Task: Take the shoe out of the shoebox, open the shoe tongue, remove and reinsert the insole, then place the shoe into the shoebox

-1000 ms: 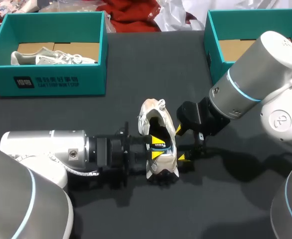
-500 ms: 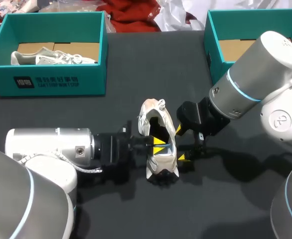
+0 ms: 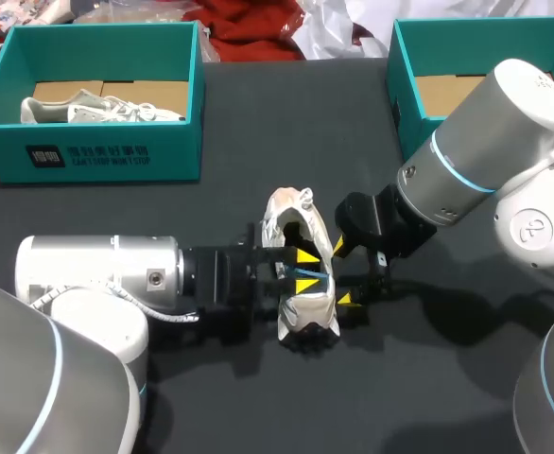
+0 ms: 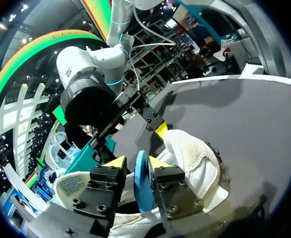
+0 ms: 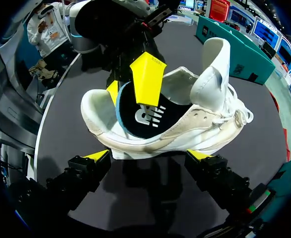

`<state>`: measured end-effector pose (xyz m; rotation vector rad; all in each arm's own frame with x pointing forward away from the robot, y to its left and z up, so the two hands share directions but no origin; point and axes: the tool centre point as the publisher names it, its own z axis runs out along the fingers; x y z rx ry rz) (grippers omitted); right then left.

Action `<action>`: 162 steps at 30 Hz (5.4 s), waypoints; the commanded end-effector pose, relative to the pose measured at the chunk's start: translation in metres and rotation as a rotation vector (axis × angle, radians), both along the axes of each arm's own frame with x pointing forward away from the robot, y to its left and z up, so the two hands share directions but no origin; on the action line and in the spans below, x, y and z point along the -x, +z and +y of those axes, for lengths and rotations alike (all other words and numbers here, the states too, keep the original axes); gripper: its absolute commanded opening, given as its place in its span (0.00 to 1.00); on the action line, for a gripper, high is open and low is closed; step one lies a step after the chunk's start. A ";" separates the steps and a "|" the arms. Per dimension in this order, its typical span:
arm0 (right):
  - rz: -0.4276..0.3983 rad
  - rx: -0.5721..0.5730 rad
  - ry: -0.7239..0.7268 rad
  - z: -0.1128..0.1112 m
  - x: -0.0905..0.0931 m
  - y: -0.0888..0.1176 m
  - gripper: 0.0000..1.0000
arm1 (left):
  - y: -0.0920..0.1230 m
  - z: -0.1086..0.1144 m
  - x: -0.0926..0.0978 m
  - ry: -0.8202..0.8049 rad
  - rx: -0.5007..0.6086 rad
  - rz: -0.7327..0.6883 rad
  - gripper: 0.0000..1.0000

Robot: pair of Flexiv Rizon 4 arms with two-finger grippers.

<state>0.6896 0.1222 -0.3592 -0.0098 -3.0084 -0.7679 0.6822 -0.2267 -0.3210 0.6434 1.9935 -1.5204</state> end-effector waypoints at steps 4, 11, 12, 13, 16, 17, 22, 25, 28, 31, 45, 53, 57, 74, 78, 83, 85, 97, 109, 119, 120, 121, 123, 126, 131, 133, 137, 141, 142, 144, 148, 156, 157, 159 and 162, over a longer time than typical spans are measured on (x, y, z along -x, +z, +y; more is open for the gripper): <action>-0.002 0.001 -0.002 0.001 0.001 -0.001 1.00 | 0.008 0.008 0.013 -0.013 0.024 -0.021 0.21; -0.002 0.001 -0.002 0.001 0.001 -0.001 1.00 | 0.000 0.000 0.015 -0.040 0.015 -0.014 0.00; -0.002 0.001 -0.002 0.001 0.001 -0.001 1.00 | -0.001 -0.001 0.015 -0.042 0.009 -0.016 0.00; -0.002 0.001 -0.002 0.001 0.001 -0.001 1.00 | -0.004 -0.003 0.015 -0.044 0.001 -0.018 0.00; -0.002 0.001 -0.002 0.001 0.001 -0.001 1.00 | -0.011 -0.007 0.013 -0.037 -0.039 -0.037 0.00; -0.002 0.001 -0.002 0.001 0.001 -0.001 1.00 | -0.014 -0.008 0.012 -0.031 -0.050 -0.043 0.00; -0.002 0.001 -0.002 0.001 0.001 -0.001 1.00 | -0.023 -0.005 -0.001 0.007 -0.078 -0.041 0.00; -0.002 0.001 -0.002 0.001 0.001 -0.001 1.00 | -0.023 -0.002 -0.004 0.012 -0.072 -0.023 0.00; -0.002 0.001 -0.002 0.001 0.001 -0.001 1.00 | -0.020 0.001 -0.001 0.008 -0.063 -0.017 0.00; -0.002 0.001 -0.002 0.001 0.001 -0.001 1.00 | -0.015 0.002 0.003 0.008 -0.055 -0.013 0.18; -0.002 0.001 -0.002 0.001 0.001 -0.001 1.00 | 0.013 0.007 0.011 -0.019 0.012 0.011 0.38; -0.002 0.001 -0.002 0.001 0.001 -0.001 1.00 | 0.022 0.007 0.019 -0.049 0.008 0.025 0.39; -0.002 0.001 -0.002 0.001 0.001 -0.001 1.00 | 0.025 0.013 0.023 -0.062 0.000 0.037 0.41; -0.005 0.037 -0.004 -0.036 0.000 0.025 1.00 | 0.039 0.061 0.034 -0.112 -0.117 0.078 0.43; -0.010 0.057 -0.013 -0.055 0.004 0.036 1.00 | 0.042 0.079 0.040 -0.146 -0.156 0.101 0.43; -0.020 0.089 -0.027 -0.079 0.008 0.048 1.00 | 0.045 0.104 0.047 -0.206 -0.212 0.125 0.42; -0.005 0.047 0.003 -0.089 0.009 0.049 1.00 | 0.046 0.114 0.050 -0.227 -0.235 0.133 0.42; -0.005 0.047 0.003 -0.089 0.009 0.049 1.00 | 0.065 0.176 0.052 -0.373 -0.372 0.117 0.40; -0.005 0.047 0.003 -0.089 0.009 0.049 1.00 | 0.093 0.201 0.040 -0.557 -0.651 0.073 0.00; -0.043 0.061 -0.145 -0.144 0.001 0.064 1.00 | 0.094 0.204 0.037 -0.556 -0.667 0.077 0.00; -0.042 0.067 -0.157 -0.148 0.002 0.065 1.00 | 0.094 0.204 0.037 -0.556 -0.667 0.077 0.00; -0.046 0.069 -0.163 -0.152 0.005 0.068 1.00 | 0.094 0.204 0.037 -0.556 -0.667 0.077 0.00; -0.051 0.074 -0.177 -0.160 0.009 0.069 1.00 | 0.094 0.204 0.037 -0.556 -0.667 0.077 0.00; -0.050 0.084 -0.214 -0.176 0.016 0.070 1.00 | 0.094 0.204 0.037 -0.556 -0.667 0.077 0.00; -0.034 0.081 -0.244 -0.191 0.016 0.069 1.00 | 0.082 0.184 0.036 -0.666 -0.629 0.008 0.00; -0.034 0.081 -0.244 -0.191 0.016 0.069 1.00 | 0.088 0.177 0.036 -0.717 -0.634 -0.004 0.00; -0.034 0.081 -0.244 -0.191 0.016 0.069 1.00 | 0.088 0.177 0.036 -0.717 -0.634 -0.004 0.00; -0.034 0.081 -0.244 -0.191 0.016 0.069 1.00 | 0.083 0.154 0.034 -0.758 -0.714 -0.038 0.00; -0.034 0.081 -0.244 -0.191 0.016 0.069 1.00 | 0.080 0.147 0.032 -0.772 -0.723 -0.033 0.00; -0.034 0.081 -0.244 -0.191 0.016 0.069 1.00 | 0.077 0.137 0.029 -0.792 -0.739 -0.036 0.00; -0.034 0.081 -0.244 -0.191 0.016 0.069 1.00 | 0.073 0.119 0.024 -0.826 -0.795 -0.054 0.00; -0.034 0.081 -0.244 -0.191 0.016 0.069 1.00 | 0.075 0.085 0.013 -0.874 -0.866 -0.145 0.00; -0.034 0.081 -0.244 -0.191 0.016 0.069 1.00 | 0.075 0.085 0.013 -0.874 -0.866 -0.145 0.00; -0.034 0.081 -0.244 -0.191 0.016 0.069 1.00 | 0.075 0.085 0.013 -0.874 -0.866 -0.145 0.00; -0.034 0.081 -0.244 -0.191 0.016 0.069 1.00 | 0.075 0.085 0.013 -0.874 -0.866 -0.145 0.00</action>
